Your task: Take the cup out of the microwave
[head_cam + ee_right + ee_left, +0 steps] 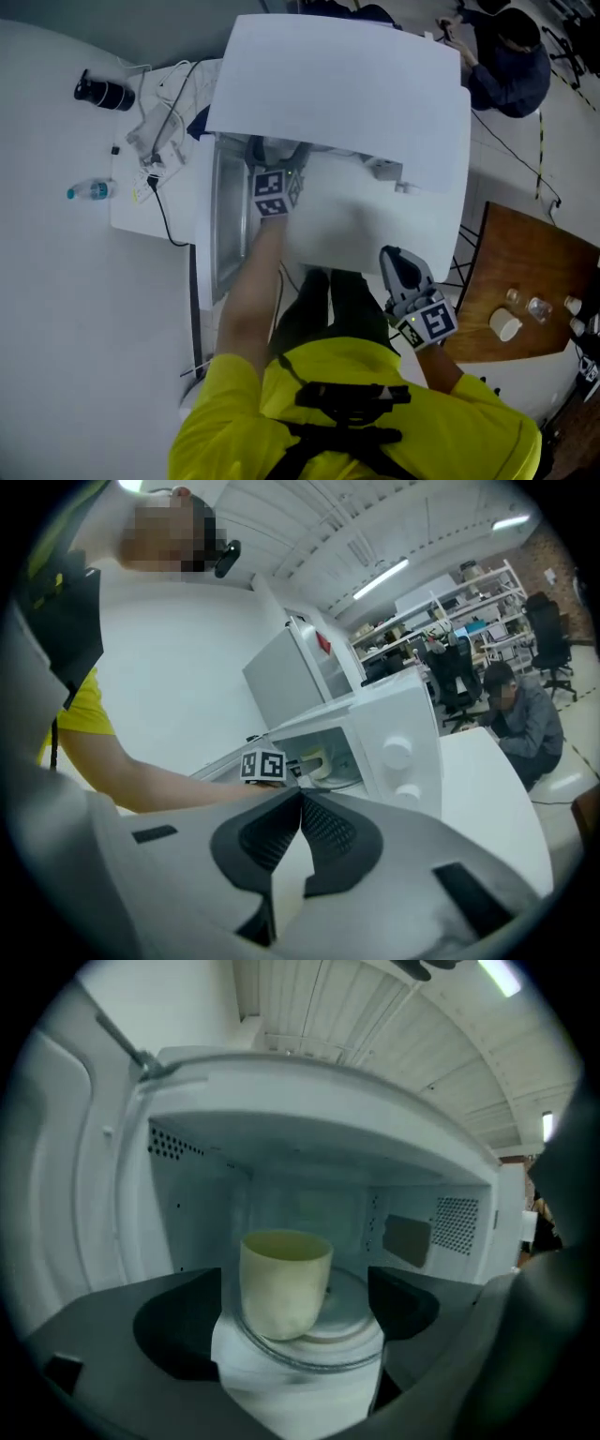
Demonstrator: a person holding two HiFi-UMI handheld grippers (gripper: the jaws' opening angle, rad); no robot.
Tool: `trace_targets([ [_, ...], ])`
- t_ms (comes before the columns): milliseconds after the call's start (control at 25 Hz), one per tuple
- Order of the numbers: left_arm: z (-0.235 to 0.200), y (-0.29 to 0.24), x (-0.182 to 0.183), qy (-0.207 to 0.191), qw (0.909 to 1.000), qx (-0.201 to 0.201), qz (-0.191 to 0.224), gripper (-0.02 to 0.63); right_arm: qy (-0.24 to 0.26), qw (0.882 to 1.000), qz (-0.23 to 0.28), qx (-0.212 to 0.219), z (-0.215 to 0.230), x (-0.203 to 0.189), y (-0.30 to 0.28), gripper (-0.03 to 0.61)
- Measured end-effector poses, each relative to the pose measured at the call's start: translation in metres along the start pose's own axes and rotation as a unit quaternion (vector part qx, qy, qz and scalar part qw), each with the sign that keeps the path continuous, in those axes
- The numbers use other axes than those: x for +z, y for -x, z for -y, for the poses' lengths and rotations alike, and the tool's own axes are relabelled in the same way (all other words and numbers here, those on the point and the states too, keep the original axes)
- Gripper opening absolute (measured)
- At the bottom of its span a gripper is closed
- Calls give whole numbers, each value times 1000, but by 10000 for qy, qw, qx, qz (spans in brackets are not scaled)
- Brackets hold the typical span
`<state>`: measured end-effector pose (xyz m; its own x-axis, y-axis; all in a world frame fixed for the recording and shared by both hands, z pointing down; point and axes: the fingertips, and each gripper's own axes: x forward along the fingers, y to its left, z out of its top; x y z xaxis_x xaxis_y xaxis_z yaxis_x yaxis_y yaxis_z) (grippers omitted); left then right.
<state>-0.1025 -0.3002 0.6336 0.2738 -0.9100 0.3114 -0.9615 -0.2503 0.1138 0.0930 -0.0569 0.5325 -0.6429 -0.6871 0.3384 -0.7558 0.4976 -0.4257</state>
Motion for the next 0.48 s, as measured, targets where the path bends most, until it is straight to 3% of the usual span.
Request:
trace_targets([
  [280,-15,-53,-13,-101,9996,204,-146,482,-65,9997,-216,78,21,-13,-9,6],
  [400,-19,-60,-16,-158,9984,470,-262,479,-148,9997,-197,-6,29,-12,-10,6],
  [480,-20,-64,-14,-242,9976,570,-320,445,-135,9997,-192,-35,30,-11,-12,6],
])
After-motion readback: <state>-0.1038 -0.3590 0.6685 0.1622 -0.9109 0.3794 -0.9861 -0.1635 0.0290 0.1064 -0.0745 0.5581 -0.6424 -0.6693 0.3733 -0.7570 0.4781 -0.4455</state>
